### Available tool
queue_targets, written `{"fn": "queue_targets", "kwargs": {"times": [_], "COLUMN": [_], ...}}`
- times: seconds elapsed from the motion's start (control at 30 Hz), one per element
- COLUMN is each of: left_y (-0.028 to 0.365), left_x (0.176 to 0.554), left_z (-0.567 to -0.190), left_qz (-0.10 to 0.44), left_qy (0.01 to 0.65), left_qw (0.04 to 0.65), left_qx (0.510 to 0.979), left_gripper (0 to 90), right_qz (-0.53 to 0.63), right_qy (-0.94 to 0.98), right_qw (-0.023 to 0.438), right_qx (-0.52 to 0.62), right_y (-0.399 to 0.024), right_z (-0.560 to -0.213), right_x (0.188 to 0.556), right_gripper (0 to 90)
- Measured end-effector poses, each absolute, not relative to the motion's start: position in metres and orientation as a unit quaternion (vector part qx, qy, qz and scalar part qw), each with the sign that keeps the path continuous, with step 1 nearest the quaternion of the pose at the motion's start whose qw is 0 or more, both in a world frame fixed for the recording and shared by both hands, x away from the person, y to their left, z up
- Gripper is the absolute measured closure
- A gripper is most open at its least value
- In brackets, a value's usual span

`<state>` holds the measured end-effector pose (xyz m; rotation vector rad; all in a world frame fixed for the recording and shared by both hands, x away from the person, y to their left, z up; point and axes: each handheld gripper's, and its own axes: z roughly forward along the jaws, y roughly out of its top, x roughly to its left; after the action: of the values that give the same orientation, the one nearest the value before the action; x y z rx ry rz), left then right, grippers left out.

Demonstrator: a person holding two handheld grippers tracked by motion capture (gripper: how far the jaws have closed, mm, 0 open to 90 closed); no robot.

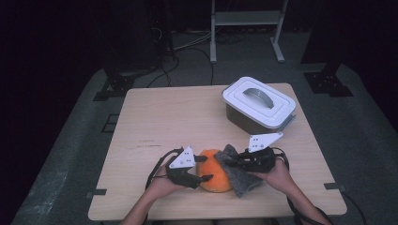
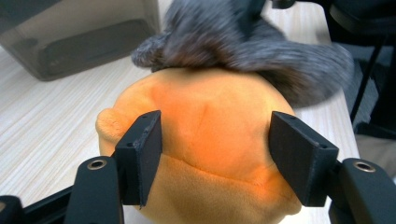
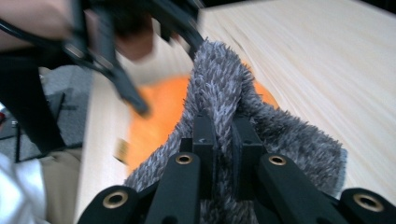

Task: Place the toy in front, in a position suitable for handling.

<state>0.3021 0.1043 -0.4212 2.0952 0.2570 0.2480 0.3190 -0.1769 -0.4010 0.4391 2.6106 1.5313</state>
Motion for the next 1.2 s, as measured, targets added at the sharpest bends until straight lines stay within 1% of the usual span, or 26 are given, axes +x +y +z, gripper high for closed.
{"fn": "queue_targets", "kwargs": {"times": [0.1, 0.2, 0.33, 0.43, 0.53, 0.63, 0.7, 0.87, 0.97, 1.07, 1.13, 1.2], "left_y": [0.101, 0.102, 0.107, 0.109, 0.11, 0.105, 0.101, 0.103, 0.106, 0.112, 0.112, 0.108], "left_x": [0.304, 0.304, 0.304, 0.304, 0.303, 0.302, 0.302, 0.306, 0.307, 0.307, 0.307, 0.307], "left_z": [-0.421, -0.421, -0.416, -0.414, -0.413, -0.417, -0.42, -0.421, -0.42, -0.416, -0.417, -0.42], "left_qz": [0.107, 0.107, 0.09, 0.078, 0.085, 0.107, 0.117, 0.117, 0.108, 0.091, 0.085, 0.089], "left_qy": [0.124, 0.127, 0.115, 0.102, 0.096, 0.099, 0.113, 0.144, 0.144, 0.132, 0.131, 0.121], "left_qw": [0.49, 0.488, 0.501, 0.5, 0.49, 0.48, 0.476, 0.482, 0.49, 0.51, 0.511, 0.492], "left_qx": [0.856, 0.857, 0.853, 0.857, 0.862, 0.865, 0.864, 0.856, 0.853, 0.845, 0.846, 0.857], "left_gripper": [35.8, 35.6, 32.8, 30.0, 30.3, 32.4, 34.6, 35.0, 34.6, 32.1, 31.7, 31.0], "right_qz": [0.504, 0.487, 0.492, 0.49, 0.49, 0.487, 0.49, 0.496, 0.483, 0.492, 0.491, 0.488], "right_qy": [0.854, 0.865, 0.861, 0.861, 0.86, 0.861, 0.859, 0.86, 0.866, 0.86, 0.859, 0.86], "right_qw": [0.047, 0.049, 0.037, 0.042, 0.044, 0.047, 0.053, 0.057, 0.056, 0.045, 0.05, 0.055], "right_qx": [0.121, 0.113, 0.124, 0.129, 0.138, 0.142, 0.139, 0.108, 0.114, 0.129, 0.134, 0.137], "right_y": [-0.167, -0.159, -0.162, -0.167, -0.172, -0.173, -0.17, -0.157, -0.159, -0.167, -0.169, -0.17], "right_z": [-0.393, -0.398, -0.408, -0.408, -0.41, -0.409, -0.405, -0.395, -0.404, -0.41, -0.409, -0.407], "right_x": [0.311, 0.308, 0.314, 0.317, 0.32, 0.321, 0.319, 0.305, 0.308, 0.315, 0.316, 0.317], "right_gripper": [81.8, 81.8, 81.9, 81.9, 81.9, 81.9, 81.9, 81.8, 81.9, 82.1, 82.0, 82.0]}}
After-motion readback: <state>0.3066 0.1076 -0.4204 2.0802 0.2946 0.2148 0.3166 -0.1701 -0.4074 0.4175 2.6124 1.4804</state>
